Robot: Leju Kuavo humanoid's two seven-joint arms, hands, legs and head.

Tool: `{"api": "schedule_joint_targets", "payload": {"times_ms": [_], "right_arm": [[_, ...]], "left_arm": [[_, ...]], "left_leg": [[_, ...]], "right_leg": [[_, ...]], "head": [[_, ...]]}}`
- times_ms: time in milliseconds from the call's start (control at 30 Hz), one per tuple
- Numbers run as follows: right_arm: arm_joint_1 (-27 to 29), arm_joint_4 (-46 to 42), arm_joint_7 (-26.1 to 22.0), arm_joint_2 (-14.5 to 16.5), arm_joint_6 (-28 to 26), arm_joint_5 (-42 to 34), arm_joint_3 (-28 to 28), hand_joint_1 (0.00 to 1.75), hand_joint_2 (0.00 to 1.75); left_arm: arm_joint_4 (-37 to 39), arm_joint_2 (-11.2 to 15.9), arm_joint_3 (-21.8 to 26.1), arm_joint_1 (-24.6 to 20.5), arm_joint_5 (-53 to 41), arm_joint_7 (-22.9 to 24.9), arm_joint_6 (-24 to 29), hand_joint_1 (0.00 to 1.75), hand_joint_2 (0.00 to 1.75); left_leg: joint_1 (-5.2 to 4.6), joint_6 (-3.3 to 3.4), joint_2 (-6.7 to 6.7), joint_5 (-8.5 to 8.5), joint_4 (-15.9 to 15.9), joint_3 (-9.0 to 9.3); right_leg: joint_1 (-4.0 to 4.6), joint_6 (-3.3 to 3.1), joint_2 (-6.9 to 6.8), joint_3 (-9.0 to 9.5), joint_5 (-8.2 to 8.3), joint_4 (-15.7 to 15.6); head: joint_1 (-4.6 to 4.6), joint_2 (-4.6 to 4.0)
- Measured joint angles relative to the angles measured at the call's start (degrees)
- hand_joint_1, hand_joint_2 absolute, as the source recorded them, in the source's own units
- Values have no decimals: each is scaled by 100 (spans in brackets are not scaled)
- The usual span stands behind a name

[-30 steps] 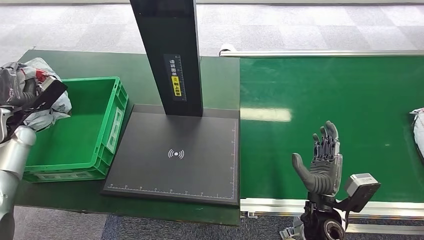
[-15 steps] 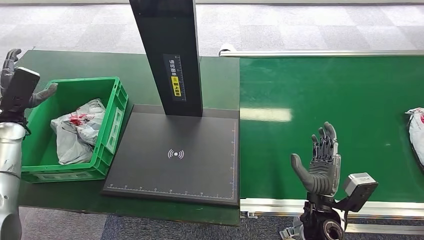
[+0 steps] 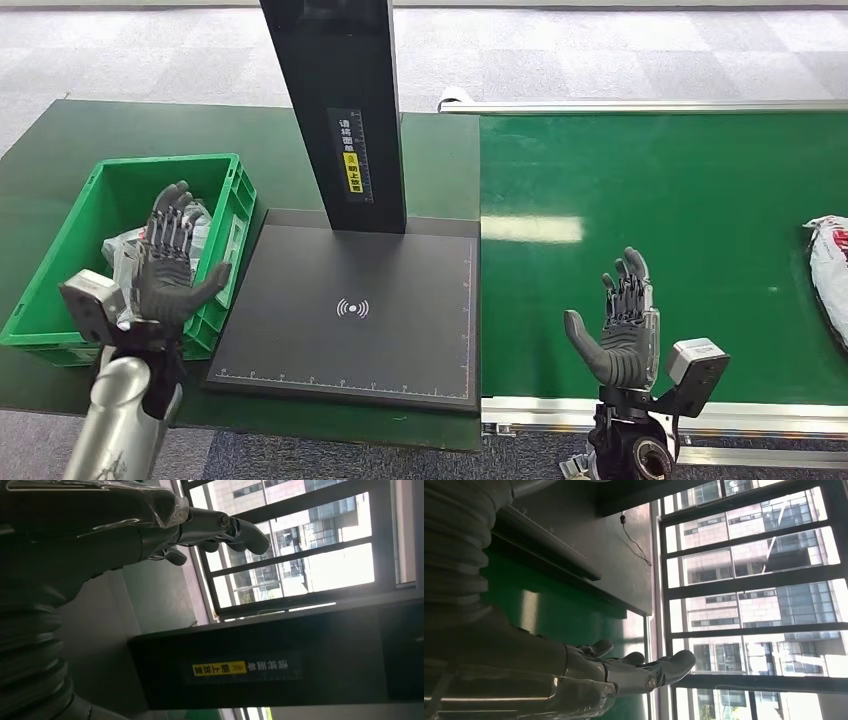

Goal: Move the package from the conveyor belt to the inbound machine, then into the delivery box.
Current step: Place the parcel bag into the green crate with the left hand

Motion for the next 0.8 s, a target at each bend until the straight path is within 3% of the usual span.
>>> {"api": "schedule_joint_targets", "payload": {"times_ms": [167, 367, 533, 800], "right_arm": [[66, 42, 63, 63, 102, 67, 131, 0, 175], [161, 80, 30, 167, 127, 214, 293, 0, 175], [199, 133, -122, 205, 168, 224, 372, 0, 175], [223, 159, -421, 252, 247, 273, 445, 0, 175]], "left_arm": [[-374, -486, -508, 748, 28, -90, 217, 0, 175], [-523, -971, -708, 1344, 242, -91, -96, 0, 175], [-552, -1194, -771, 1559, 175, -89, -152, 0, 175], [-362, -1335, -858, 1578, 171, -94, -618, 0, 175]], "left_leg": [[2, 1, -2, -4, -1, 2], [7, -1, -2, -2, -1, 4], [6, 0, -3, -2, -1, 3], [7, -1, -3, -2, -1, 7]], "right_leg": [[2, 0, 0, 2, -1, -2], [6, 0, 0, 4, -1, -1], [5, 0, -1, 6, -1, -1], [5, 0, -1, 6, -1, -1]], "head": [[-3, 0], [-2, 0], [-2, 0], [-3, 0]]}}
